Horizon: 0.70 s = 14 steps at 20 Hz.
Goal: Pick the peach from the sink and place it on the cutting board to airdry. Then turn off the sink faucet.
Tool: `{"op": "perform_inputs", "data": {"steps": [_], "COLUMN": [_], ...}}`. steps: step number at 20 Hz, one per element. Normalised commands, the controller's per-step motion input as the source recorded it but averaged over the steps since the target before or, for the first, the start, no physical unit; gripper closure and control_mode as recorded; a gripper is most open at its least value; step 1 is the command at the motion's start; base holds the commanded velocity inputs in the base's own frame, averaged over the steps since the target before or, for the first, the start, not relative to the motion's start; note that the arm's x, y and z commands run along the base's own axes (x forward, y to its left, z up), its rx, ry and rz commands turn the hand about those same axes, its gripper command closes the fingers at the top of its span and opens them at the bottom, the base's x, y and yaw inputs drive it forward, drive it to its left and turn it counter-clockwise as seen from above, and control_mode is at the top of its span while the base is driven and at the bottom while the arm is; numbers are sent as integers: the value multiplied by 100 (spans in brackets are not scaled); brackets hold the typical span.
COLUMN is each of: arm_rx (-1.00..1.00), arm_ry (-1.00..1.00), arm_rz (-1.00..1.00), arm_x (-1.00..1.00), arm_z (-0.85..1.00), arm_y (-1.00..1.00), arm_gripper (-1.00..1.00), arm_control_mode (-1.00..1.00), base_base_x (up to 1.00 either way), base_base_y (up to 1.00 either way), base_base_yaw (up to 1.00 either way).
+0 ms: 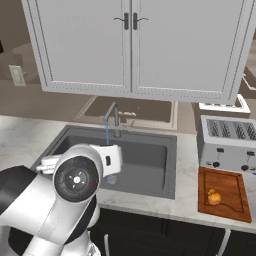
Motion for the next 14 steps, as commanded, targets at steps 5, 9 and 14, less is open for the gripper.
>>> {"op": "perform_inputs", "data": {"steps": [5, 9, 14], "arm_rx": [0, 0, 0], "arm_ry": [-2, -5, -4], "arm_rz": [4, 8, 7], "arm_x": [4, 8, 14], "arm_z": [0, -1, -2], "arm_y": [3, 3, 7], "arm_gripper": [-100, -100, -100], "arm_control_mode": [-100, -100, -100], "base_base_x": [0, 0, 0], "base_base_y": [0, 0, 0], "base_base_yaw": [0, 0, 0]}}
